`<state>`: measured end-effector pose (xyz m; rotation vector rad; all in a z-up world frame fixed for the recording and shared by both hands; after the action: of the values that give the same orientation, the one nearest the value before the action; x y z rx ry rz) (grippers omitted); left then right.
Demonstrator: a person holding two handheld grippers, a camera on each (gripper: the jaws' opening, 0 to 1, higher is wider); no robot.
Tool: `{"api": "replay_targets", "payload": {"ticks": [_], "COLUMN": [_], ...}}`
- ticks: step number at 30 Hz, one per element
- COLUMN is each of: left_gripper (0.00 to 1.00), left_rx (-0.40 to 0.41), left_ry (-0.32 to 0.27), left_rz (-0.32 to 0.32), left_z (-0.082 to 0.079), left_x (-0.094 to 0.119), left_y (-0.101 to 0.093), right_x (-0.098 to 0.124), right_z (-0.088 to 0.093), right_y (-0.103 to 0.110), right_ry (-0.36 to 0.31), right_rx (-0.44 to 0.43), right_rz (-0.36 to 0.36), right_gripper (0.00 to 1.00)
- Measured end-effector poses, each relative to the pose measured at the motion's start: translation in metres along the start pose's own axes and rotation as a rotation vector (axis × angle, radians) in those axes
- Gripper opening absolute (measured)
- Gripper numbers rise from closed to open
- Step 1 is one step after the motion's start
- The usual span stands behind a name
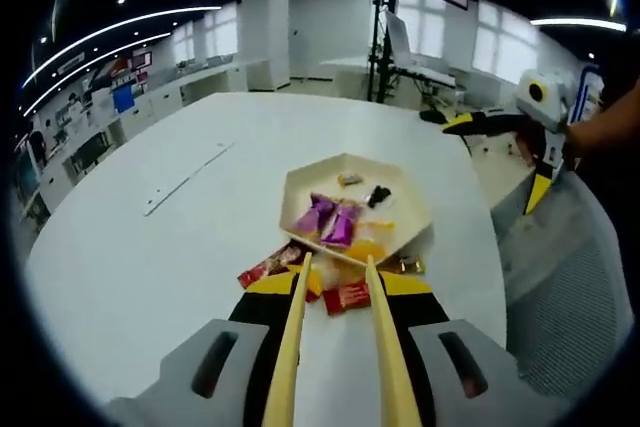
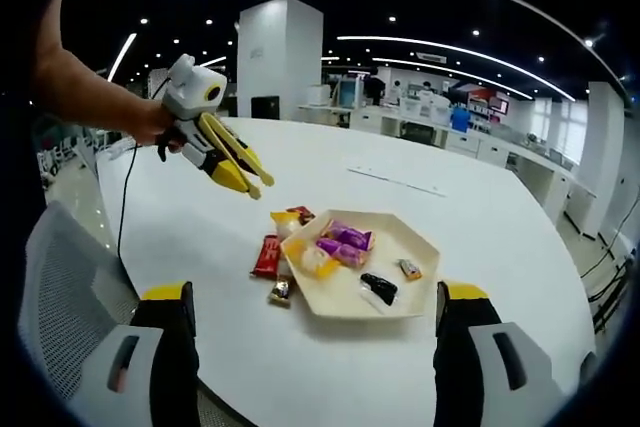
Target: Place the target food into the container with the food tongs after gripping and lifting it, then release it inside without dropping or visibly crushing the food.
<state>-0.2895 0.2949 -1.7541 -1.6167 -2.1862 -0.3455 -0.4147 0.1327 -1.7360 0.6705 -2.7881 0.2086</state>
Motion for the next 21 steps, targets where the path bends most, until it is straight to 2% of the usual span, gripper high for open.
{"api": "replay_targets", "payload": {"ticks": [3, 5, 11, 14, 15, 17, 21], "left_gripper": [0.26, 0.26, 0.26, 0.26, 0.26, 0.26, 0.26], "left_rx": [-0.002, -0.019, -0.153, -0.183, -0.233, -0.243, -0.301], "left_ry": [0.042, 0.050, 0.101, 0.117, 0.149, 0.148, 0.193], "left_rz": [-0.037, -0.040, 0.012, 0.028, 0.033, 0.049, 0.098], "left_z": [0.014, 0.017, 0.016, 0.014, 0.016, 0.014, 0.015], "left_x": [-0.003, -0.005, -0.018, -0.026, -0.029, -0.036, -0.046], "left_y": [0.007, 0.007, 0.006, 0.008, 0.012, 0.013, 0.014], "right_x": [0.000, 0.000, -0.001, -0.001, -0.001, -0.001, -0.001], "right_z": [0.000, 0.000, 0.000, 0.000, 0.000, 0.001, 0.001], "right_y": [0.000, 0.000, 0.000, -0.001, -0.001, -0.001, -0.002], "right_ry": [0.000, 0.001, 0.000, -0.001, 0.000, 0.001, 0.001], "right_rx": [-0.002, -0.001, -0.007, -0.010, -0.009, -0.012, -0.016], "right_rz": [0.001, -0.001, -0.001, 0.000, 0.000, -0.001, 0.006], "right_gripper": [0.98, 0.98, 0.98, 0.98, 0.98, 0.98, 0.98]}}
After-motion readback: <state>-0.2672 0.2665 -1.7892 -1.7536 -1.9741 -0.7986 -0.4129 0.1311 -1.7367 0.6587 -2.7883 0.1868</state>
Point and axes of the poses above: the point that each gripper's makers call its tool centre point, and the gripper's own axes: x roughly backward along the fingers, y roughly to its left, z roughly out of its underside, the point moved 1 cm from there along x, roughly backward along the fingers, and after that the axes turned 9 degrees about -y, right-handed, at the moved point
